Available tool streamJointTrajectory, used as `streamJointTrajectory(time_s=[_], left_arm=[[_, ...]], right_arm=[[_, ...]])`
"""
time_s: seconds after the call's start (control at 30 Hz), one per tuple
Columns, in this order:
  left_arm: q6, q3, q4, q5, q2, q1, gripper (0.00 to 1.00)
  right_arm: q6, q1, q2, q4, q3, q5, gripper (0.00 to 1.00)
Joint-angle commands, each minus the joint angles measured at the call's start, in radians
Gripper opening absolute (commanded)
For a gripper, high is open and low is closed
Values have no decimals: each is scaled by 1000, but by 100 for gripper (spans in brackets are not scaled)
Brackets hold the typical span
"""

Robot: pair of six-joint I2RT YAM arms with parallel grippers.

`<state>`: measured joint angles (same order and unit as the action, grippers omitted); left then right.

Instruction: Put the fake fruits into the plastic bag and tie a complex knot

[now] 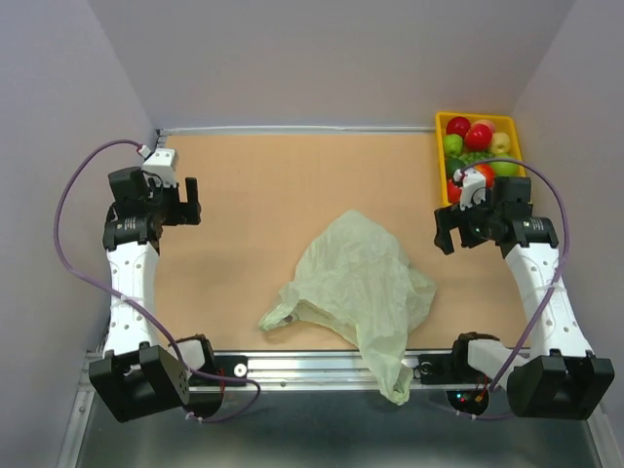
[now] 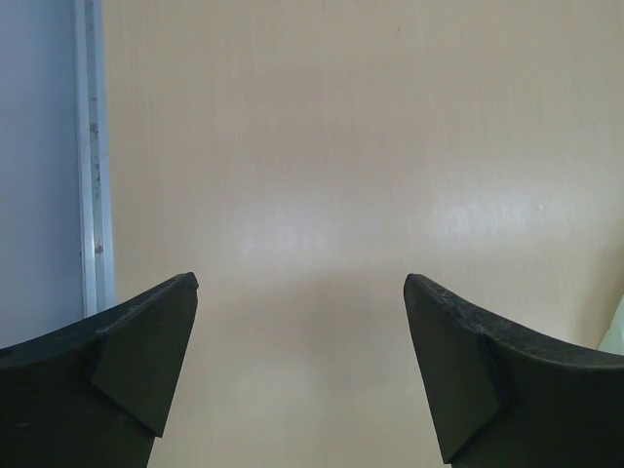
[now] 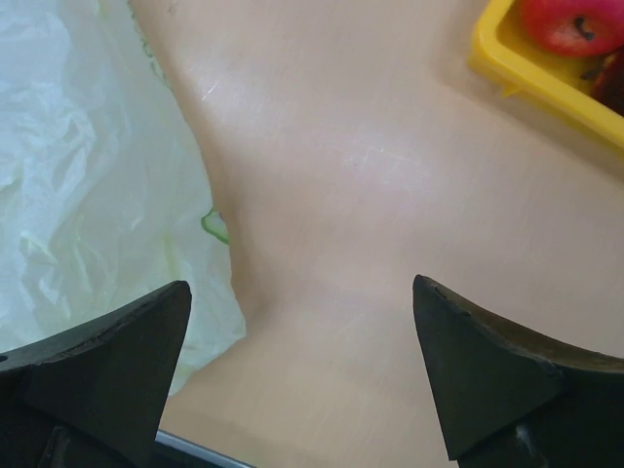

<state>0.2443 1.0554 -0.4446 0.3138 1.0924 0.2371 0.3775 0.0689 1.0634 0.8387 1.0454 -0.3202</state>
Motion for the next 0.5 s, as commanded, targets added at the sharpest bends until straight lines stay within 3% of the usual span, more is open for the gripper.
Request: streamJointTrajectory(time_s=[0.0,0.13,0.27,0.47], left_arm=[[-20,67,21,-1,7,-1,99],[-22,112,12,59,15,-1,99],[-34,143,4,160,26,-2,99],[-31,134,43,295,6,-1,99]], right_arm=[[57,-7,24,79,11,-131,100],[133,-7,85,216,39,-242,100],[331,-12,176,402,83,-385,100],[468,-58,271,548,94,-350,100]])
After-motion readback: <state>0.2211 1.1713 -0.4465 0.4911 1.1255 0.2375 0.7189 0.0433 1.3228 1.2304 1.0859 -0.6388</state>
